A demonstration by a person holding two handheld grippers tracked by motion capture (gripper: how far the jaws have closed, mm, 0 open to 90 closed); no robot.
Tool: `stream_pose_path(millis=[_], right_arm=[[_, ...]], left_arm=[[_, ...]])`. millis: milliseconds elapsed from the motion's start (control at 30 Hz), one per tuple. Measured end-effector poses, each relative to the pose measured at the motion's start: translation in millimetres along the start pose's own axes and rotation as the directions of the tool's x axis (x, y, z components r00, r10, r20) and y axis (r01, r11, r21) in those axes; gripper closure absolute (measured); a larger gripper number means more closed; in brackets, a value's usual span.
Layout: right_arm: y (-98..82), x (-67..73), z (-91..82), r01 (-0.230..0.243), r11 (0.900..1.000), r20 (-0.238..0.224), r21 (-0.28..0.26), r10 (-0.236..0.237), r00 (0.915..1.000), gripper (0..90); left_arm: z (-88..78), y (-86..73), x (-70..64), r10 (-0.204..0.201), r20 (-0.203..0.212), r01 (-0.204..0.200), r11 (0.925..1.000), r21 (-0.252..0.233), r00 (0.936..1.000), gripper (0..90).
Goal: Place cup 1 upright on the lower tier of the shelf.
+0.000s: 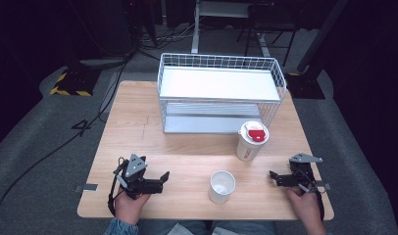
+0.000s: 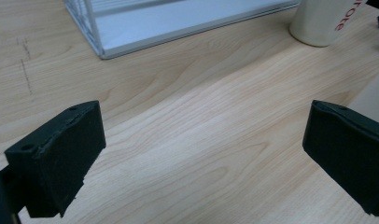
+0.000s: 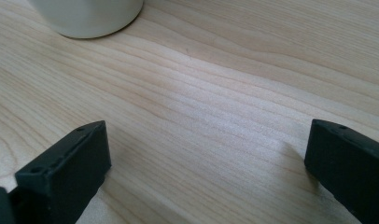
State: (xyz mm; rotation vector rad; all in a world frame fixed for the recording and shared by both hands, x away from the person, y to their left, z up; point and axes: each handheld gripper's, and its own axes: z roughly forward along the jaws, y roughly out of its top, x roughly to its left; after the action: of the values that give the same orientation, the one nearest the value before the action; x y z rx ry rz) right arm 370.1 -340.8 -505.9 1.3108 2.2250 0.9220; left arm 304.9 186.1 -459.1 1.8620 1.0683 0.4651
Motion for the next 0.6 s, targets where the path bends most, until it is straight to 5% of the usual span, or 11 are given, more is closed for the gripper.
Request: stream_pose_path(millis=[233,400,600], right_arm=[[0.0,0.0,0.0,0.0,1.0,0.0,0.0,0.0,1.0,0.4],[0.0,0.0,0.0,0.0,1.0,0.0,0.0,0.0,1.0,0.4],[0.0,0.0,0.0,0.0,1.0,0.001,0.0,0.0,1.0,0.3]], left_arm=[[-3.3,5.5,-11.5,0.022,0.047,-0.02,0.9989,-0.042,0.9987,0.0],[-3.6,6.6,-15.5,0.002,0.092,0.003,0.9982,-0.06,0.9957,0.0],[-0.2,8.3,-37.1,0.052,0.109,-0.044,0.9965,-0.071,0.9927,0.0]])
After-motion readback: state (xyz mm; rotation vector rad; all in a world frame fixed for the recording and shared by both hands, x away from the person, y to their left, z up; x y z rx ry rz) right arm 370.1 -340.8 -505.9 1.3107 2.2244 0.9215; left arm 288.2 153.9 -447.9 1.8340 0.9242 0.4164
